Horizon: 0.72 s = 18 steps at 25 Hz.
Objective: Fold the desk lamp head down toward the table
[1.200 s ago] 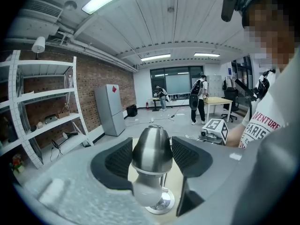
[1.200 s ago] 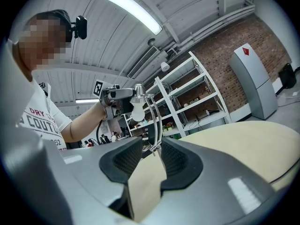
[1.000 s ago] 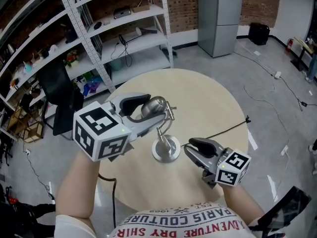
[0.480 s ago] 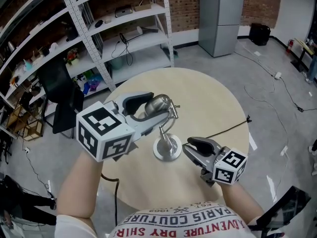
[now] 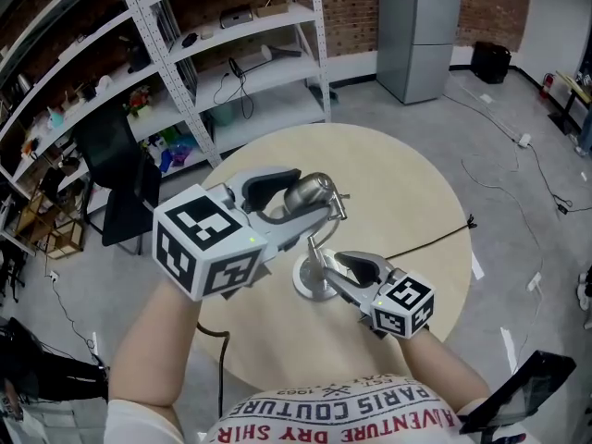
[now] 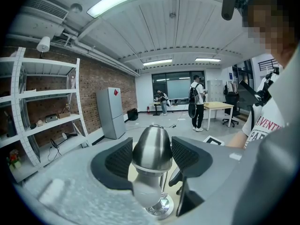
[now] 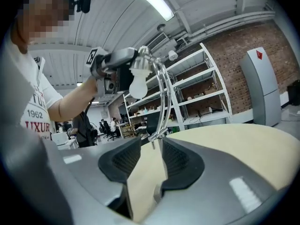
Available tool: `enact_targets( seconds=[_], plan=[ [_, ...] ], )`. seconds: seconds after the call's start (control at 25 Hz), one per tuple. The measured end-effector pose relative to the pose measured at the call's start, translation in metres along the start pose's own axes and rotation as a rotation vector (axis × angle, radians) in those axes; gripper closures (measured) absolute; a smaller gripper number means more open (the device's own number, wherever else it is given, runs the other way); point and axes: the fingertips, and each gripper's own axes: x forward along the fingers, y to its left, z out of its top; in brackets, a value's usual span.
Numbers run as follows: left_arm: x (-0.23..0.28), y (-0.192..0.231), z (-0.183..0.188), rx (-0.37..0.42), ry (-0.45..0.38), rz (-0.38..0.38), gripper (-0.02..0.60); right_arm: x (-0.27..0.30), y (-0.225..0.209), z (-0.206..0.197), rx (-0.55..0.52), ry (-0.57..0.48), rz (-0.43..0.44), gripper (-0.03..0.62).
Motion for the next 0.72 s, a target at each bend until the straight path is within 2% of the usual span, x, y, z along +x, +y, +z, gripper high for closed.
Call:
enact_targets(
  seconds=[0.24,0.36,0.52,0.72],
  plan=[
    [-0.003,-0.001,0.003,0.006,-0.002,-0.021,0.318,0.027,-0.006,-0.018,-0.016,0.037,-0.056,0.425],
    [-0.003,0.0,0.002,0.01,-0.006,-0.031,0.318,0.039,-0.013,-0.021,-0.075,0.051,-0.101,0.405],
    [0.004,-0.001,-0.001,0.019,-0.004,-0.043,0.319,0.051,-0.02,-0.031,-0.148,0.078,-0.144,0.405],
    [0.005,-0.004,-0.002,0.024,-0.002,-0.05,0.322,0.06,-0.023,-0.038,-0.17,0.087,-0.191,0.41]
  ],
)
